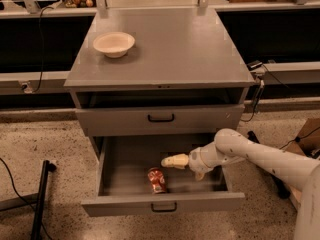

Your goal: Place coke can into middle drawer

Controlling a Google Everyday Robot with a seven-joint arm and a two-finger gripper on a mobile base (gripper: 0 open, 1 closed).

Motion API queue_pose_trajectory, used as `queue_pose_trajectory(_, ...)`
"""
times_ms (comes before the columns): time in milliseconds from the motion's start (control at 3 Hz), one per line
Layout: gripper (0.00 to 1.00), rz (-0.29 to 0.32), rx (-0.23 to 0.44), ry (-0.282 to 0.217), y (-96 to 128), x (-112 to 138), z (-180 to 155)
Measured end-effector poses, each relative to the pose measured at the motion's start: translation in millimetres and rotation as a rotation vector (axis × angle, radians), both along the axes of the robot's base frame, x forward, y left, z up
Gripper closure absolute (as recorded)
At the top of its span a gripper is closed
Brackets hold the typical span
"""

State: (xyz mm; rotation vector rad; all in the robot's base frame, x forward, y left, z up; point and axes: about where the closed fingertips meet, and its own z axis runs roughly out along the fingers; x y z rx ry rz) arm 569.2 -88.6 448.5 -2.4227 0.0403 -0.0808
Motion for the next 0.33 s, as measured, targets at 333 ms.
queue_pose_trajectory(333,0.00,0.000,0.000,0.000,0.0,0.0,0.0)
